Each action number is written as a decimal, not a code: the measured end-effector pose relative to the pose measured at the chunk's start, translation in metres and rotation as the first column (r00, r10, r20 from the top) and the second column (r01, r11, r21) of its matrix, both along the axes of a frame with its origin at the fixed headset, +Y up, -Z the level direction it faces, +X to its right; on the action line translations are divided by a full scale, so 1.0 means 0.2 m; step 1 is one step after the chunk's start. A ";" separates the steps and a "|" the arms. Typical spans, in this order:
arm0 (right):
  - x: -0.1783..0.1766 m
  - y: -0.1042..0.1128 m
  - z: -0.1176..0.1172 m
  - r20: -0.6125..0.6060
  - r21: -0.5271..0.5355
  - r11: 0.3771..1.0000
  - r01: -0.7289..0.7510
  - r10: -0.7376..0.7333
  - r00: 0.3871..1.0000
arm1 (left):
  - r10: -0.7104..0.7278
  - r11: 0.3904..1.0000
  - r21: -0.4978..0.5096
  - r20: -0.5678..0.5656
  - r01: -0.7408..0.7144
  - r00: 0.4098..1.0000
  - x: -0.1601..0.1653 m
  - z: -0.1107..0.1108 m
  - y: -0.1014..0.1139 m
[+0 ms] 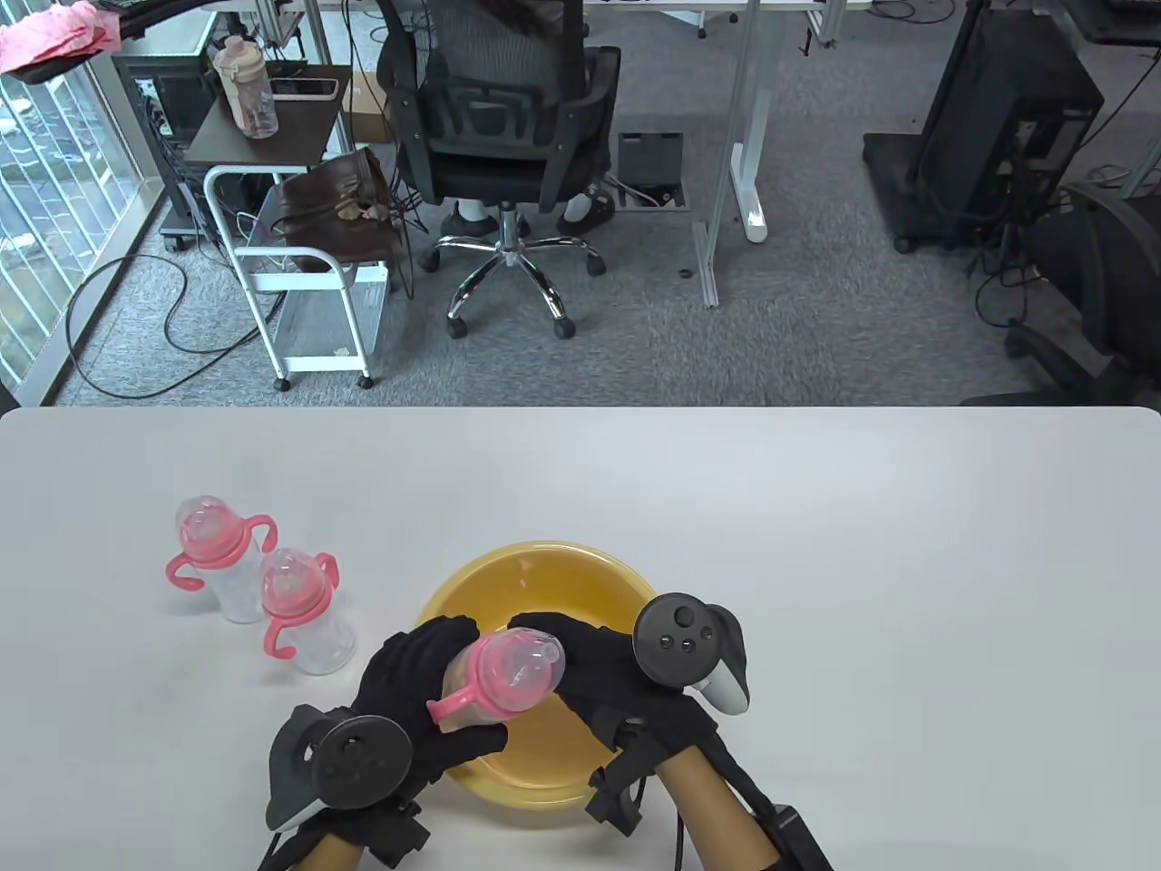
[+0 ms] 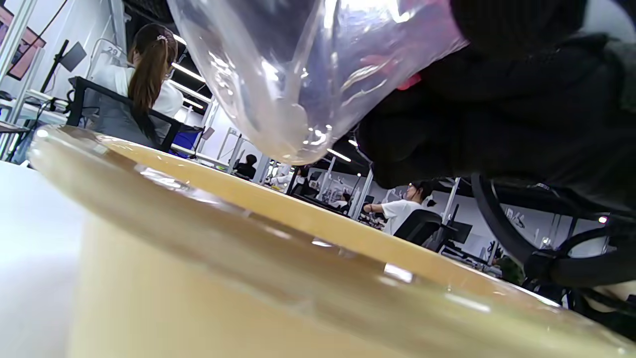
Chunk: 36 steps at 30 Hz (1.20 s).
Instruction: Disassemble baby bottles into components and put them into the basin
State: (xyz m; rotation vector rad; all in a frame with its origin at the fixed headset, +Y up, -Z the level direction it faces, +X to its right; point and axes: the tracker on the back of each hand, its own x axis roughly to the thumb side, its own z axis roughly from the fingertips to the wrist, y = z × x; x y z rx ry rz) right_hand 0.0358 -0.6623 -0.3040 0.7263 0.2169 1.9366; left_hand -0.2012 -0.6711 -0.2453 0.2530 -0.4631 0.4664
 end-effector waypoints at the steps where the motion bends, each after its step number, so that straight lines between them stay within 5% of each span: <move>1: 0.00 0.00 0.00 -0.012 -0.018 1.000 0.007 -0.007 1.000 | -0.005 1.000 0.011 -0.010 0.005 1.000 0.00 0.00 0.00; 5: 0.03 0.02 -0.01 -0.002 0.003 1.000 0.000 0.000 1.000 | -0.086 0.989 0.108 -0.146 0.102 0.985 -0.03 0.01 0.02; 9: 0.07 0.09 0.01 0.038 0.097 0.995 0.035 -0.039 0.999 | -0.268 0.928 0.160 -0.342 0.336 0.901 -0.05 0.01 0.01; 17: -0.03 0.12 0.08 0.032 0.367 0.887 -0.279 0.287 0.957 | -0.498 0.779 0.205 -0.373 0.593 0.783 0.02 0.02 -0.01; 20: -0.05 0.10 0.09 0.031 0.364 0.862 -0.352 0.367 0.930 | -0.533 0.738 0.254 -0.349 0.625 0.771 0.05 0.03 -0.01; 26: -0.09 0.06 0.08 -0.028 0.296 0.852 -0.431 0.459 0.888 | -0.518 0.741 0.270 -0.353 0.615 0.779 0.07 0.05 0.02; 36: -0.09 0.03 0.07 -0.013 0.284 0.897 -0.339 0.357 0.934 | -0.455 0.797 0.242 -0.361 0.553 0.814 0.05 0.03 0.03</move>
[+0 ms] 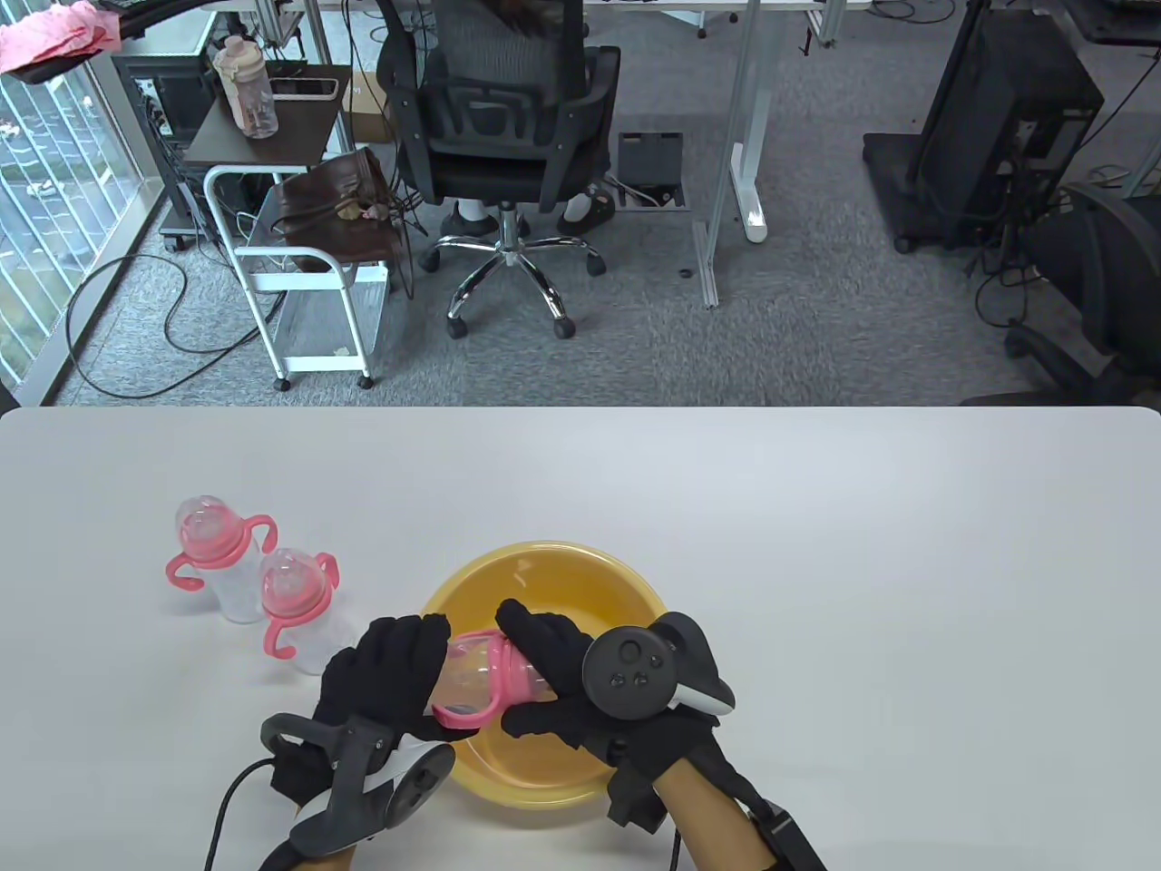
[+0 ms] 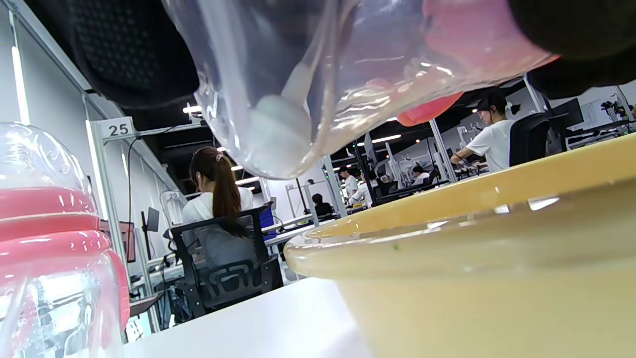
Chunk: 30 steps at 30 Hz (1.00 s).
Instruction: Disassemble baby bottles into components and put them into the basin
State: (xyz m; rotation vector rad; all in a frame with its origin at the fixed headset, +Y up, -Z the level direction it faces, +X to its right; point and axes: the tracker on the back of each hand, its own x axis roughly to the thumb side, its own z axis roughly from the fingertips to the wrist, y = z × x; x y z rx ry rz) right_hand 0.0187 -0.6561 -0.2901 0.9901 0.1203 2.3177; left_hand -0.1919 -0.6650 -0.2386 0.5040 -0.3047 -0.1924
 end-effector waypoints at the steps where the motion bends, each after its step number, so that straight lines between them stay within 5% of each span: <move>1: 0.00 0.00 0.00 0.001 0.006 1.000 0.006 -0.006 1.000 | 0.005 1.000 -0.002 0.000 -0.005 1.000 0.00 0.00 0.00; 30: -0.02 0.01 0.04 0.087 0.124 0.992 0.013 -0.024 0.996 | 0.019 0.997 -0.069 -0.033 -0.021 0.999 0.00 -0.03 0.04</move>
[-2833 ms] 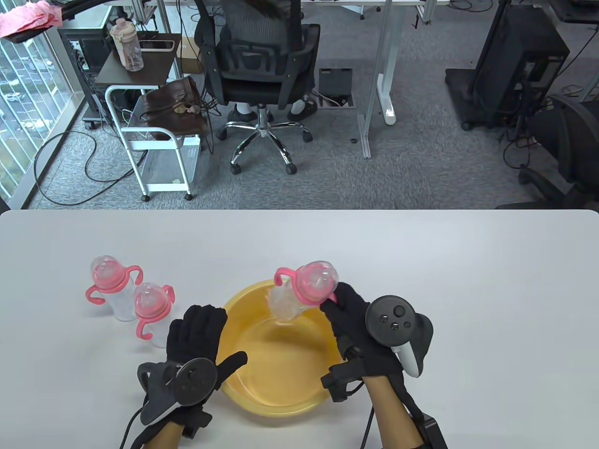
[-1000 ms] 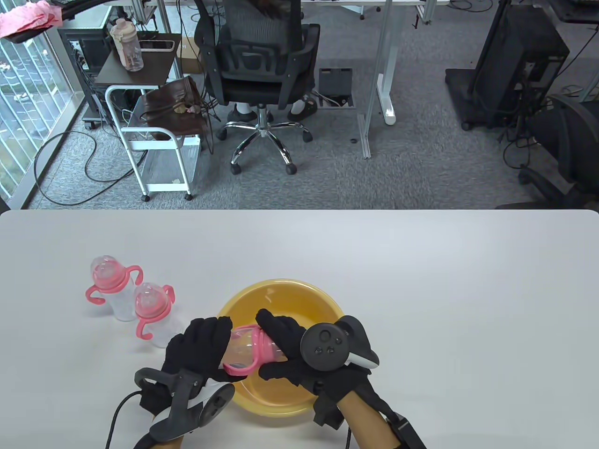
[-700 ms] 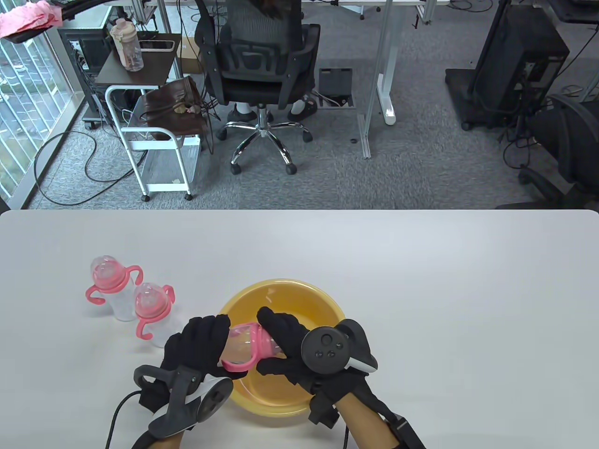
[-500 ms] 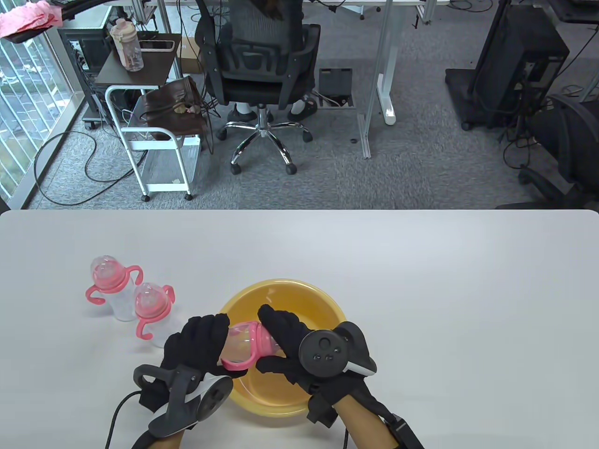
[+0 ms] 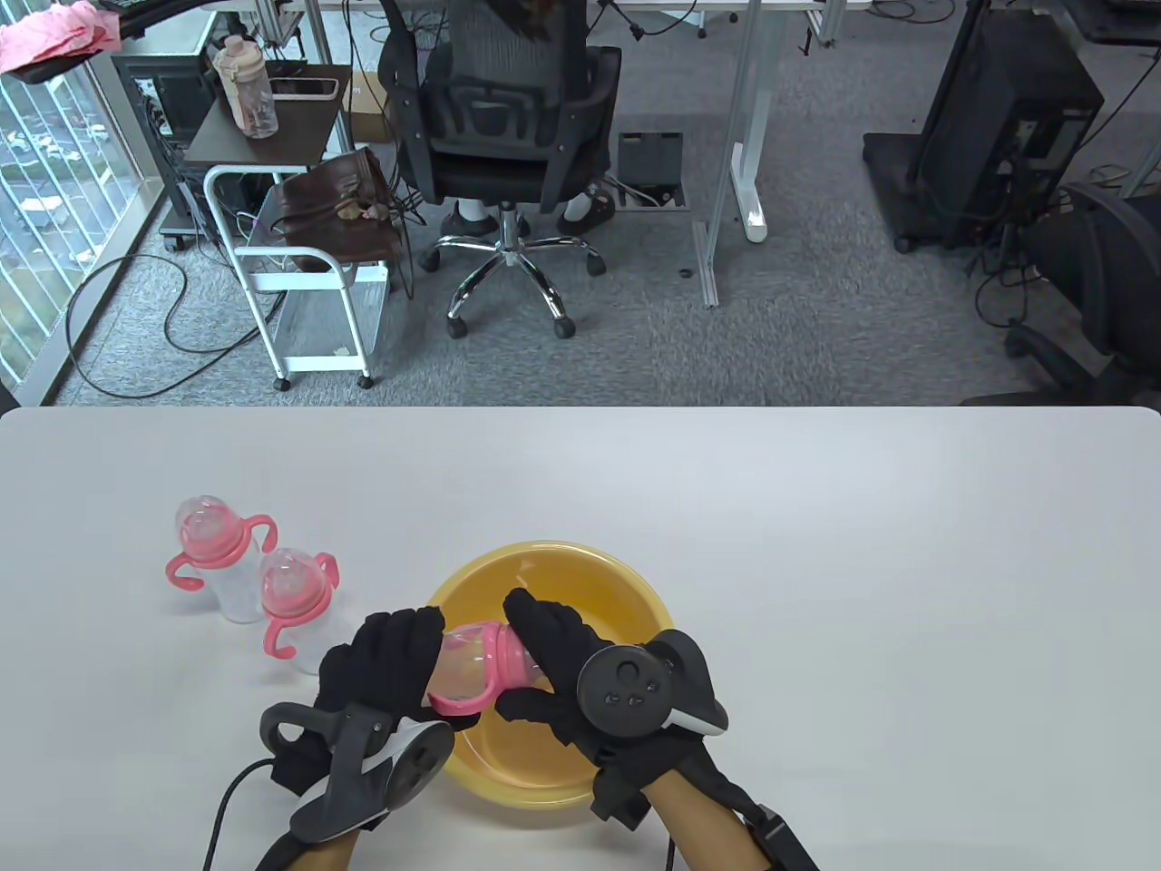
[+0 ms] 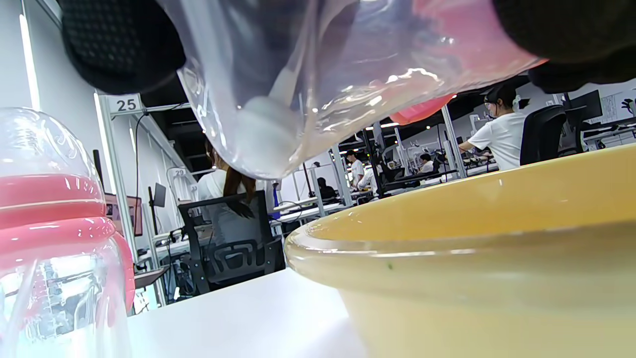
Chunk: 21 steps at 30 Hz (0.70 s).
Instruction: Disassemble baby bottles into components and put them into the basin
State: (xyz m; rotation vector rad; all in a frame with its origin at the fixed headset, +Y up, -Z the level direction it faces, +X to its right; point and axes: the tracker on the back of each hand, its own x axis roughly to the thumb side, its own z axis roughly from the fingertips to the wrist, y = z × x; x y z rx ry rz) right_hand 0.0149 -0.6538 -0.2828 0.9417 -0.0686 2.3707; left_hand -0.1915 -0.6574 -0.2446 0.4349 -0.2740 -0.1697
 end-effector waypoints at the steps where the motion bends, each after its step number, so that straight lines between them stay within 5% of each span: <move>1: 0.00 0.00 0.00 0.019 0.009 1.000 0.007 -0.007 1.000 | 0.004 1.000 -0.001 -0.009 -0.004 1.000 0.00 0.00 0.00; 3: 0.04 0.01 0.01 0.169 0.122 0.991 0.050 -0.071 0.983 | 0.071 0.997 -0.010 -0.137 -0.073 0.988 -0.02 0.00 0.01; 5: 0.03 0.03 -0.01 0.101 0.038 0.997 0.070 -0.073 0.992 | 0.132 0.990 -0.039 -0.062 -0.135 0.989 -0.05 -0.02 0.00; 11: 0.05 0.07 0.00 0.133 0.081 0.996 0.023 -0.034 0.990 | 0.139 0.990 -0.009 -0.097 -0.141 0.986 -0.12 -0.04 -0.02; 17: 0.09 0.07 -0.04 0.205 -0.057 0.991 -0.121 0.130 0.970 | 0.147 0.989 0.044 -0.131 -0.142 0.980 -0.17 -0.05 -0.06; 21: 0.07 0.03 -0.09 0.190 -0.197 0.933 -0.303 0.339 0.921 | 0.196 0.980 0.074 -0.141 -0.187 0.970 -0.20 -0.05 -0.06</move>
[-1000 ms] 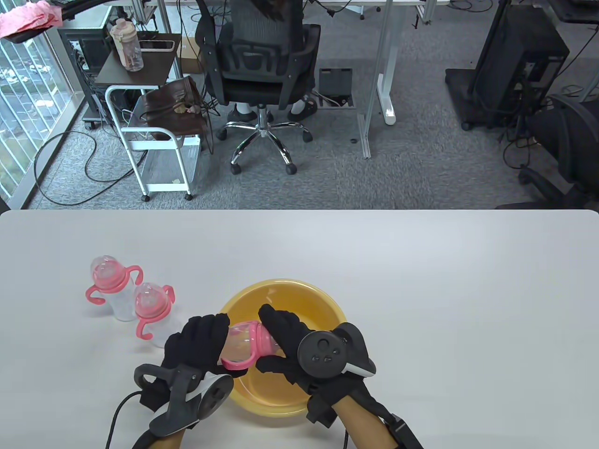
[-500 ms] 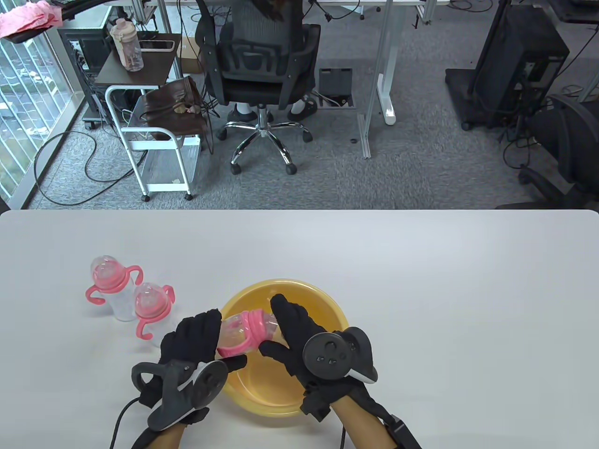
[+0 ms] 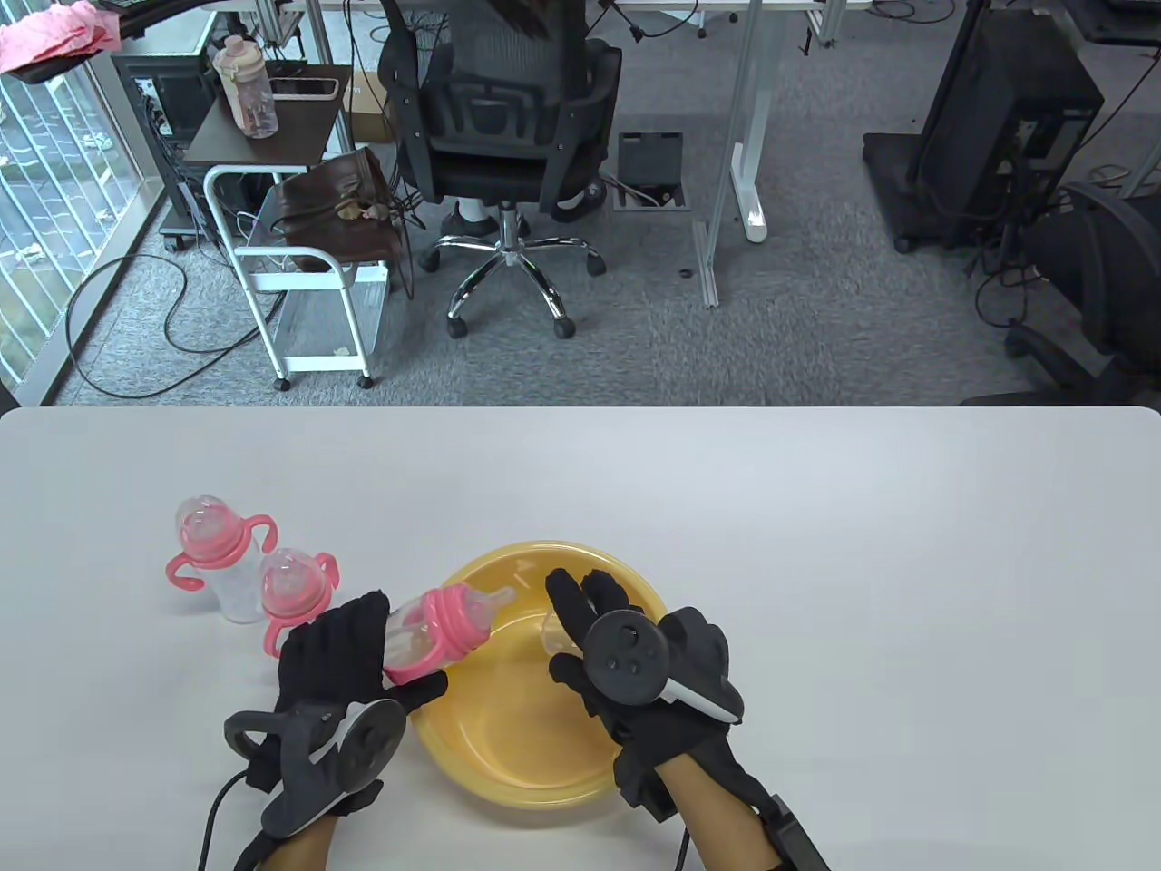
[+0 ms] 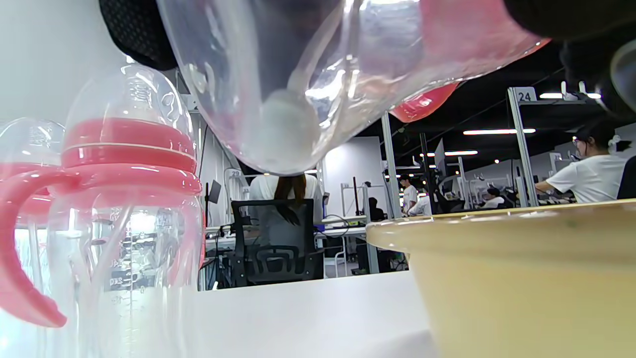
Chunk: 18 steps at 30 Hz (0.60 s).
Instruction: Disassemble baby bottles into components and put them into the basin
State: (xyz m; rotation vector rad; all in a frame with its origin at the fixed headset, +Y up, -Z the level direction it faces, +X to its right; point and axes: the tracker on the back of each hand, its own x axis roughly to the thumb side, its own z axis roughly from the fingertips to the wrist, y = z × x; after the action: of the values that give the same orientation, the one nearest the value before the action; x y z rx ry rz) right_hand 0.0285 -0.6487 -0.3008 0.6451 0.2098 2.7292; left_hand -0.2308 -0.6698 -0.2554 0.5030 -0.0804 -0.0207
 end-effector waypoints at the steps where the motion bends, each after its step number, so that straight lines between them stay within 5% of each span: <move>1: -0.02 -0.02 -0.02 -0.008 -0.052 0.997 -0.063 0.063 0.998 | 0.017 1.000 0.006 -0.002 -0.017 1.000 -0.01 0.00 0.00; 7: -0.11 -0.10 -0.14 0.004 -0.151 0.916 -0.371 0.376 0.926 | 0.113 0.994 -0.008 -0.003 -0.113 0.994 -0.06 0.00 0.00; 14: -0.16 -0.23 -0.26 0.017 -0.409 0.812 -0.416 0.463 0.886 | 0.126 0.992 -0.019 -0.018 -0.126 0.992 -0.08 -0.01 -0.01; 18: -0.21 -0.29 -0.28 -0.002 -0.414 0.760 -0.502 0.550 0.835 | 0.126 0.991 -0.030 -0.021 -0.127 0.992 -0.08 -0.01 -0.02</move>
State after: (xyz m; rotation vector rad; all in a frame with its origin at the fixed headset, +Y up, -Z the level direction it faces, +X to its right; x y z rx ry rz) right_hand -0.0128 -0.7067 -0.3568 0.3296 1.0393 3.0850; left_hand -0.2467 -0.6729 -0.2575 0.4762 -0.0295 0.0997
